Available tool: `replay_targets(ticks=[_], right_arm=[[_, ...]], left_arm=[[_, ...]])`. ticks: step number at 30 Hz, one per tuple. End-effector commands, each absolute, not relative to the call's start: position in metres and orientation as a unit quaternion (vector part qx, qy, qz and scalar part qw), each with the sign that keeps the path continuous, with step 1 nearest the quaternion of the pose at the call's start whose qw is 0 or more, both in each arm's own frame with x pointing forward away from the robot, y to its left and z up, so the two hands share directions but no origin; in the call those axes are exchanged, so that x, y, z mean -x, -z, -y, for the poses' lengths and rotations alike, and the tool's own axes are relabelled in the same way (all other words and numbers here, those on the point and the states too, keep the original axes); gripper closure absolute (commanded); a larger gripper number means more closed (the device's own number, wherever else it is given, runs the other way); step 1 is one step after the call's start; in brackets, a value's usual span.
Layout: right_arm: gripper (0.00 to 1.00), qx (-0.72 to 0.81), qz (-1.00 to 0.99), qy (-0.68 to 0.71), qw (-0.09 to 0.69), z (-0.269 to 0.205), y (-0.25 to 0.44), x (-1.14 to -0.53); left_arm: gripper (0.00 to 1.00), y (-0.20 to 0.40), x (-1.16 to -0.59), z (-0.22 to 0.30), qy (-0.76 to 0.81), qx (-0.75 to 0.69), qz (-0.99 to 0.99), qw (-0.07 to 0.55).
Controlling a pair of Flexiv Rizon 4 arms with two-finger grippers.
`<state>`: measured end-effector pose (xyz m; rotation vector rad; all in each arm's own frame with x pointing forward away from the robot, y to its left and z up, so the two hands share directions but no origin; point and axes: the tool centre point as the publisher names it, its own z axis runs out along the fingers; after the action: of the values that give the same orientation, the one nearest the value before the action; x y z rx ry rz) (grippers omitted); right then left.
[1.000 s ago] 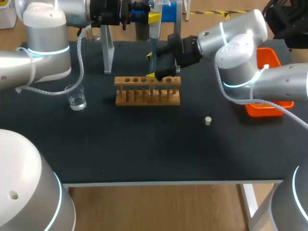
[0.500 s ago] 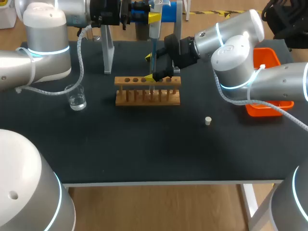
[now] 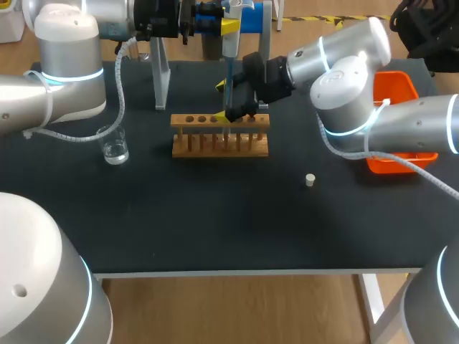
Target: Invert the test tube, pick up the pipette, mount the tip to pipette, aspirate from beaker and dispense into the tube, eject the tip, return the pipette, and cap with the stopper.
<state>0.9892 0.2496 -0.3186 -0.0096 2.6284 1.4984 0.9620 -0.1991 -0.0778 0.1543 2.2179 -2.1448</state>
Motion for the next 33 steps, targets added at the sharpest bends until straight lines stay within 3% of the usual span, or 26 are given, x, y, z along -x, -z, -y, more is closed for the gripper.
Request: replay_targets(ticks=[1, 33], right_arm=[[0.0, 0.005, -0.868, -0.493, 0.057, -0.251, 0.3194, -0.9904], [0.0, 0.013, -0.869, -0.491, 0.054, -0.2544, 0.3209, -0.9863]], left_arm=[[1.0, 0.0769, -0.9625, 0.1985, 0.693, -0.051, -0.718, 0.025], [1.0, 0.0758, -0.9619, 0.1988, 0.693, -0.05, -0.719, 0.026]])
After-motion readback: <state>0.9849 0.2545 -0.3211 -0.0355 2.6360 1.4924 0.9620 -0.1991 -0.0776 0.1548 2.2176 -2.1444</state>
